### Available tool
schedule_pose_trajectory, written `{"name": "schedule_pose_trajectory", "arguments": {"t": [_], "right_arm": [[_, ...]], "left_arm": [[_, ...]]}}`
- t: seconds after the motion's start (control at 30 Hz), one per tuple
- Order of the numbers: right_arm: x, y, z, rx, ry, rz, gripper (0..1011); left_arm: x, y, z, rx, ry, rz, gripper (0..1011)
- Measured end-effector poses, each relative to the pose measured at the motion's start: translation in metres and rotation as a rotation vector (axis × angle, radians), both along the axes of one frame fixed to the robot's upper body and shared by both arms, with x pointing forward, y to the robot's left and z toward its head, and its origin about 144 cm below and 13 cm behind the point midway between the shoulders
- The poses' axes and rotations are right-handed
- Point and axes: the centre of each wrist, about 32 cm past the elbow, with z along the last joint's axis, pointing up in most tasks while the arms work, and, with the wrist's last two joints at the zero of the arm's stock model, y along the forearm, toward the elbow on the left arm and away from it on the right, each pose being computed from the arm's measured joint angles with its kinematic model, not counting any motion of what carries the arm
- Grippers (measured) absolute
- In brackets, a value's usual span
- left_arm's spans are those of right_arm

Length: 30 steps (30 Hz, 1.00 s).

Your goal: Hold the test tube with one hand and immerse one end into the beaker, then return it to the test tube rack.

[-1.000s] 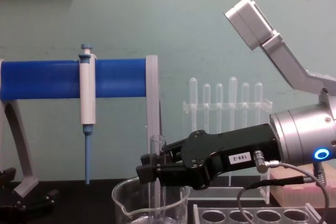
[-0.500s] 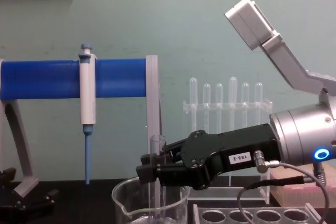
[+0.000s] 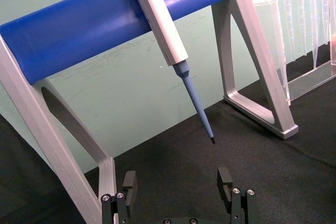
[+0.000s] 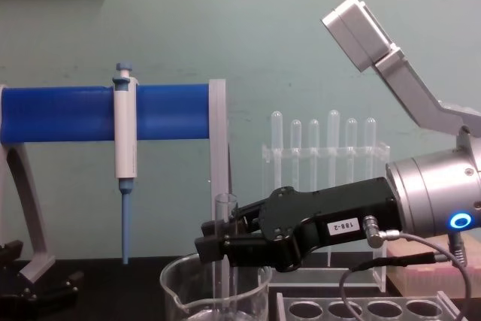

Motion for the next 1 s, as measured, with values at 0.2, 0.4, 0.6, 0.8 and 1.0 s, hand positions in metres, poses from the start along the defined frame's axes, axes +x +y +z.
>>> {"name": "schedule_pose_trajectory", "arguments": {"t": [0.2,0.4,0.6,0.8,1.0], "right_arm": [[0.0,0.0,0.0,0.0,0.0,0.0,241],[0.0,0.0,0.0,0.0,0.0,0.0,241],[0.0,0.0,0.0,0.0,0.0,0.0,241],[0.0,0.0,0.0,0.0,0.0,0.0,241],[0.0,0.0,0.0001,0.0,0.0,0.0,241]], "left_arm": [[0.0,0.0,0.0,0.0,0.0,0.0,1000],[0.0,0.0,0.0,0.0,0.0,0.0,1000],[0.0,0.0,0.0,0.0,0.0,0.0,1000],[0.0,0.0,0.0,0.0,0.0,0.0,1000],[0.0,0.0,0.0,0.0,0.0,0.0,1000]]}}
